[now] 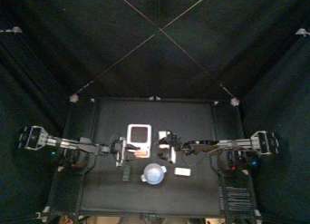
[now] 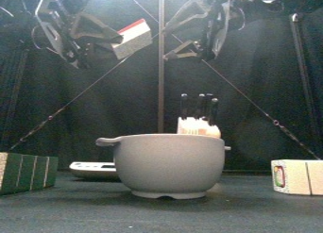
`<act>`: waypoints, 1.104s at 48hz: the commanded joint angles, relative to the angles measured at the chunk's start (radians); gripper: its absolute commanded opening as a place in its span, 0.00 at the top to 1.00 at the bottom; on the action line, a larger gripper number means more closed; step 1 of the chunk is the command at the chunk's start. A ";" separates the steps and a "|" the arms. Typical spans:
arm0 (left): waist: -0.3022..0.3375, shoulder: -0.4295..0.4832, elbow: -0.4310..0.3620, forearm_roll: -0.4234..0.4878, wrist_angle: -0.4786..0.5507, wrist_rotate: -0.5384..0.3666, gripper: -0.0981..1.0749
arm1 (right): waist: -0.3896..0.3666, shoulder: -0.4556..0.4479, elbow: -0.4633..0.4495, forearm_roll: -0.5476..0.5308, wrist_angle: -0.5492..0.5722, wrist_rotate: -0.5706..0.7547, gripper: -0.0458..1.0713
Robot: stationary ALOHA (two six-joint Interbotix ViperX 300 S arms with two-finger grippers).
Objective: Hand over salmon sushi
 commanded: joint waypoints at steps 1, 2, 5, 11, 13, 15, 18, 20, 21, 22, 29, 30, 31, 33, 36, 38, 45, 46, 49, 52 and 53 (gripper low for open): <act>0.000 0.008 -0.029 0.002 -0.012 0.000 0.43 | -0.003 0.005 -0.048 -0.009 -0.009 -0.002 0.09; 0.000 0.009 -0.031 0.002 -0.012 0.000 0.43 | -0.005 0.009 -0.052 -0.014 -0.009 -0.002 0.09; 0.002 0.017 -0.037 0.002 -0.014 0.000 0.43 | -0.005 0.023 -0.063 -0.028 -0.009 -0.002 0.09; 0.002 0.034 -0.046 0.002 -0.018 0.000 0.43 | -0.005 0.052 -0.086 -0.063 -0.012 -0.002 0.09; 0.002 0.038 -0.048 0.000 -0.021 0.000 0.43 | -0.003 0.060 -0.092 -0.074 -0.012 -0.002 0.09; 0.002 0.044 -0.049 0.000 -0.025 0.000 0.43 | 0.002 0.066 -0.098 -0.087 -0.012 -0.002 0.09; 0.005 0.049 -0.049 0.000 -0.032 0.000 0.43 | 0.003 0.072 -0.103 -0.098 -0.012 0.000 0.09; 0.006 0.052 -0.049 0.000 -0.035 0.000 0.43 | 0.003 0.072 -0.104 -0.098 -0.012 0.000 0.09; 0.006 0.054 -0.049 0.000 -0.035 0.000 0.43 | 0.003 0.071 -0.106 -0.098 -0.014 0.000 0.09; 0.006 0.055 -0.051 0.000 -0.037 0.000 0.43 | 0.005 0.071 -0.106 -0.098 -0.014 0.000 0.09; 0.008 0.057 -0.046 -0.002 -0.038 0.000 0.43 | 0.006 0.072 -0.104 -0.101 -0.025 -0.002 0.09; 0.009 0.055 -0.044 -0.002 -0.038 0.000 0.43 | 0.008 0.071 -0.104 -0.101 -0.026 -0.002 0.09; 0.011 0.057 -0.044 -0.002 -0.038 0.000 0.43 | 0.011 0.072 -0.103 -0.101 -0.028 -0.002 0.09; 0.015 0.055 -0.043 0.000 -0.038 0.000 0.43 | 0.014 0.072 -0.103 -0.101 -0.031 0.000 0.09; 0.020 0.055 -0.043 -0.002 -0.038 0.000 0.43 | 0.018 0.072 -0.103 -0.101 -0.032 0.000 0.09; 0.023 0.057 -0.043 -0.002 -0.038 0.000 0.43 | 0.021 0.074 -0.104 -0.101 -0.032 -0.002 0.09; 0.026 0.057 -0.038 -0.002 -0.038 0.000 0.43 | 0.029 0.078 -0.101 -0.101 -0.035 -0.002 0.09; 0.026 0.057 -0.038 -0.002 -0.038 0.000 0.43 | 0.031 0.078 -0.100 -0.101 -0.035 -0.002 0.09; 0.029 0.057 -0.037 -0.002 -0.038 0.000 0.43 | 0.035 0.077 -0.097 -0.101 -0.035 0.000 0.09; 0.029 0.057 -0.035 -0.002 -0.038 0.000 0.43 | 0.040 0.074 -0.094 -0.101 -0.035 0.000 0.09; 0.029 0.057 -0.035 -0.002 -0.038 0.000 0.43 | 0.043 0.074 -0.092 -0.103 -0.035 0.000 0.09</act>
